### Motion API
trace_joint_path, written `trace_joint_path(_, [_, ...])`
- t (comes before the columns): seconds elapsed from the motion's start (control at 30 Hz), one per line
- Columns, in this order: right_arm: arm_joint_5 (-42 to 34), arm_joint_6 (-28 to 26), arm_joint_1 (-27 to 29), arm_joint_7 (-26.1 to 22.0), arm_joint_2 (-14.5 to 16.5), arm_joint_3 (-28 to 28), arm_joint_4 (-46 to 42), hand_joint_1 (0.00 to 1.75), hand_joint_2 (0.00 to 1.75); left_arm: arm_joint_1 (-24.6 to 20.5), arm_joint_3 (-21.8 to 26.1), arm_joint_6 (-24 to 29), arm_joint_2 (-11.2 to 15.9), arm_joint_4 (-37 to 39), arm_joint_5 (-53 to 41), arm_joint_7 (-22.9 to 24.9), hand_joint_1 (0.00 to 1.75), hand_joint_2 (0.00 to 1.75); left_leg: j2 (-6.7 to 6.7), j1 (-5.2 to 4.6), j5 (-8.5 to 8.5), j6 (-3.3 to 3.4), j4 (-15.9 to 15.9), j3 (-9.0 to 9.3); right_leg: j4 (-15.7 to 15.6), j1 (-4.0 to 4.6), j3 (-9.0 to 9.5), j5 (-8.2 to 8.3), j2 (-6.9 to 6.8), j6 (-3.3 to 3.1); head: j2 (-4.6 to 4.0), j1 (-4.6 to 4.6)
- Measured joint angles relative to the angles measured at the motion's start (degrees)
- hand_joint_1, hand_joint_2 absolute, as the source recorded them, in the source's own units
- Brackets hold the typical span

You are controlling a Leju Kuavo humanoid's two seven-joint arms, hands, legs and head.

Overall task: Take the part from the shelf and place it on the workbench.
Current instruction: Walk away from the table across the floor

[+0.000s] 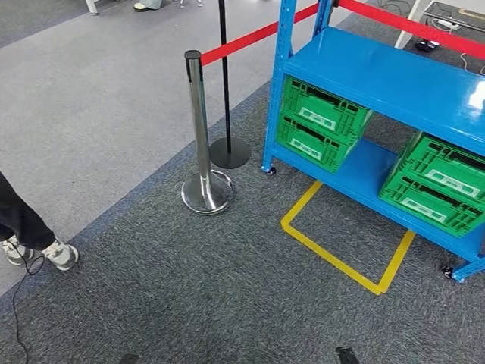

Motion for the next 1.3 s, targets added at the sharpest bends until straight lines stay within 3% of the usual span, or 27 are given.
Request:
trace_joint_path(0.07, [0.3,0.1,-0.26,-0.47,0.18,0.49,0.01,0.0,0.0,0.3,0.2,0.31,0.38,0.01,-0.01,-0.34,0.0,1.75,1.25,-0.14,0.01,0.52,-0.08,0.02,6.56,0.09,-2.98,-3.58,-2.95,0.25,0.0,0.35])
trace_joint_path(0.13, [0.72,0.15,-0.22,-0.46,0.39,0.92,0.03,0.0,0.0,0.66,0.43,0.52,0.71,0.02,-0.05,-0.58,0.0,1.75,2.54,-0.35,-0.09,0.69,-0.04,0.07,13.79,0.05,-6.28,-6.46,-3.79,0.44,0.0,0.37])
trace_joint_path(0.17, [0.93,0.14,0.01,-0.16,0.44,1.1,0.04,0.0,0.0,0.76,0.49,0.51,0.83,0.04,-0.1,-0.66,0.0,1.75,3.08,-0.4,-0.16,0.71,-0.02,0.13,15.03,0.05,-6.74,-6.48,-3.87,0.47,0.0,0.37])
trace_joint_path(0.2, [1.08,0.12,0.32,0.33,0.46,1.27,0.05,0.0,0.0,0.81,0.51,0.52,0.94,0.05,-0.15,-0.7,0.0,1.75,3.54,-0.41,-0.26,0.66,-0.02,0.26,13.81,0.06,-5.96,-5.39,-4.0,0.45,0.0,0.38])
trace_joint_path(0.23, [1.11,0.1,0.62,1.02,0.46,1.4,0.06,0.0,0.0,0.82,0.51,0.54,1.01,0.06,-0.2,-0.63,0.0,1.75,3.97,-0.41,-0.39,0.53,-0.01,0.46,10.46,0.07,-4.09,-3.56,-4.47,0.38,0.0,0.39])
trace_joint_path(0.3, [0.91,0.14,0.9,2.51,0.53,1.56,0.08,0.0,0.0,0.89,0.54,0.62,1.21,0.1,-0.23,0.07,0.0,1.75,4.82,-0.6,-0.8,0.01,0.09,0.9,2.5,0.27,0.31,-0.66,-6.7,0.04,0.0,0.41])
trace_joint_path(0.37, [0.69,0.38,0.94,3.52,0.75,1.59,0.13,0.0,0.0,0.98,0.58,0.91,1.51,0.18,-0.22,2.03,0.0,1.75,5.73,-0.92,-1.09,-0.52,0.18,1.18,-0.92,0.56,2.15,0.05,-7.71,-0.54,0.0,0.36])
trace_joint_path(0.43, [0.53,0.64,1.16,3.85,0.94,1.6,0.17,0.0,0.0,0.96,0.67,1.26,1.76,0.22,-0.13,4.52,0.0,1.75,6.61,-0.97,-1.18,-0.98,0.08,1.4,-1.0,0.66,2.03,0.21,-6.52,-1.21,0.0,0.34])
trace_joint_path(0.5, [0.25,0.72,1.39,3.91,0.99,1.59,0.17,0.0,0.0,0.95,0.81,1.39,1.83,0.22,0.16,6.03,0.0,1.75,5.48,-0.76,-2.39,-1.62,1.34,0.99,-1.18,0.46,1.95,0.46,-5.45,-1.88,0.0,0.3])
trace_joint_path(0.53, [0.05,0.68,1.36,3.92,1.02,1.58,0.17,0.0,0.0,1.0,0.88,1.37,1.84,0.22,0.33,6.32,0.0,1.75,4.4,-0.68,-3.86,-1.9,3.62,-0.03,-1.29,0.32,1.92,0.58,-4.91,-2.21,0.0,0.24])
trace_joint_path(0.6, [-0.36,0.46,1.21,3.92,1.05,1.57,0.17,0.0,0.0,1.08,0.96,1.11,1.83,0.24,0.49,6.11,0.0,1.75,2.61,-0.59,-7.56,-2.17,11.08,-3.63,-1.31,0.23,1.76,0.67,-3.79,-2.6,0.0,0.15])
trace_joint_path(0.63, [-0.59,0.33,1.17,3.84,1.06,1.56,0.17,0.0,0.0,1.12,0.99,0.89,1.84,0.24,0.51,5.72,0.0,1.75,2.38,-0.59,-8.77,-2.2,14.56,-5.43,-1.31,0.24,1.7,0.7,-3.18,-2.67,0.0,0.15])
trace_joint_path(0.67, [-0.8,0.23,1.19,3.69,1.06,1.52,0.17,0.0,0.0,1.12,1.01,0.67,1.83,0.24,0.5,5.21,0.0,1.75,2.31,-0.59,-8.86,-2.16,16.37,-6.5,-1.3,0.24,1.68,0.73,-2.53,-2.68,0.0,0.14])
trace_joint_path(0.7, [-1.0,0.16,1.22,3.46,1.06,1.48,0.17,0.0,0.0,1.1,1.02,0.44,1.8,0.24,0.46,4.62,0.0,1.75,2.27,-0.57,-7.82,-2.07,16.06,-6.55,-1.3,0.22,1.68,0.78,-1.87,-2.64,0.0,0.14])
trace_joint_path(0.73, [-1.11,0.16,1.22,3.16,1.06,1.44,0.17,0.0,0.0,1.04,1.02,0.21,1.77,0.24,0.32,3.97,0.0,1.75,2.1,-0.52,-5.87,-1.95,13.59,-5.52,-1.3,0.19,1.7,0.85,-1.2,-2.54,0.0,0.15])
trace_joint_path(0.8, [-1.04,0.21,0.97,2.52,1.06,1.4,0.17,0.0,0.0,0.85,1.02,-0.18,1.71,0.24,-0.16,2.4,0.0,1.75,0.41,-0.29,-1.97,-1.76,5.87,-1.96,-1.17,0.24,1.61,1.0,0.06,-2.17,0.0,0.12])
trace_joint_path(0.83, [-0.96,0.23,0.7,2.12,1.06,1.41,0.17,0.0,0.0,0.72,1.02,-0.26,1.7,0.24,-0.47,1.31,0.0,1.75,-0.48,-0.17,-0.98,-1.71,2.89,-0.64,-1.09,0.3,1.43,1.11,0.64,-1.88,0.0,0.13])
trace_joint_path(0.9, [-0.96,0.18,0.11,1.24,1.06,1.42,0.17,0.0,0.0,0.34,1.02,-0.2,1.67,0.24,-0.97,-0.75,0.0,1.75,-1.22,-0.18,-0.72,-1.51,0.55,0.22,-1.15,0.33,1.01,1.45,1.58,-1.14,0.0,0.1])
trace_joint_path(0.97, [-1.25,0.02,-0.32,0.18,1.06,1.43,0.17,0.0,0.0,-0.11,1.02,-0.21,1.52,0.24,-1.3,-1.68,0.0,1.75,-0.35,-0.15,-0.4,-0.91,0.28,0.18,-1.33,0.16,0.5,1.66,1.91,-0.45,0.0,0.11])
trace_joint_path(1.03, [-1.44,-0.14,-0.97,-0.53,1.11,1.43,0.17,0.0,0.0,-0.29,1.02,-0.53,1.41,0.24,-1.39,-1.69,0.0,1.75,0.7,-0.01,-0.11,-0.15,0.0,0.21,1.39,0.23,-1.03,-0.15,-0.21,0.05,0.0,0.5])
trace_joint_path(1.1, [-1.48,-0.2,-1.81,-0.49,1.21,1.45,0.17,0.0,0.0,-0.16,1.02,-1.03,1.45,0.24,-1.39,-1.47,0.0,1.75,1.85,-0.17,-0.11,0.23,0.0,0.17,8.7,0.23,-4.26,-4.05,-3.04,0.42,0.0,0.84])
trace_joint_path(1.17, [-1.88,-0.14,-2.14,0.16,1.27,1.47,0.17,0.0,0.0,-0.03,1.02,-1.38,1.45,0.24,-1.43,-0.89,0.0,1.75,2.99,-0.34,-0.18,0.3,0.03,0.19,14.72,0.16,-6.75,-6.22,-3.88,0.64,0.0,0.83])
trace_joint_path(1.2, [-2.22,-0.08,-2.07,0.53,1.28,1.44,0.17,0.0,0.0,-0.02,1.02,-1.43,1.44,0.24,-1.45,-0.56,0.0,1.75,3.45,-0.37,-0.21,0.31,0.05,0.24,14.76,0.16,-6.51,-5.73,-3.97,0.65,0.0,0.85])
trace_joint_path(1.23, [-2.57,-0.01,-1.92,0.8,1.28,1.4,0.17,0.0,0.0,-0.03,1.02,-1.43,1.42,0.24,-1.48,-0.28,0.0,1.75,3.85,-0.37,-0.27,0.25,0.05,0.35,12.39,0.17,-5.08,-4.27,-4.15,0.6,0.0,0.85])
trace_joint_path(1.3, [-3.03,0.07,-1.66,0.96,1.31,1.33,0.17,0.0,0.0,0.01,1.02,-1.42,1.42,0.24,-1.49,0.09,0.0,1.75,4.62,-0.5,-0.52,-0.11,0.11,0.65,4.33,0.4,-0.59,-1.07,-5.91,0.32,0.0,0.87])
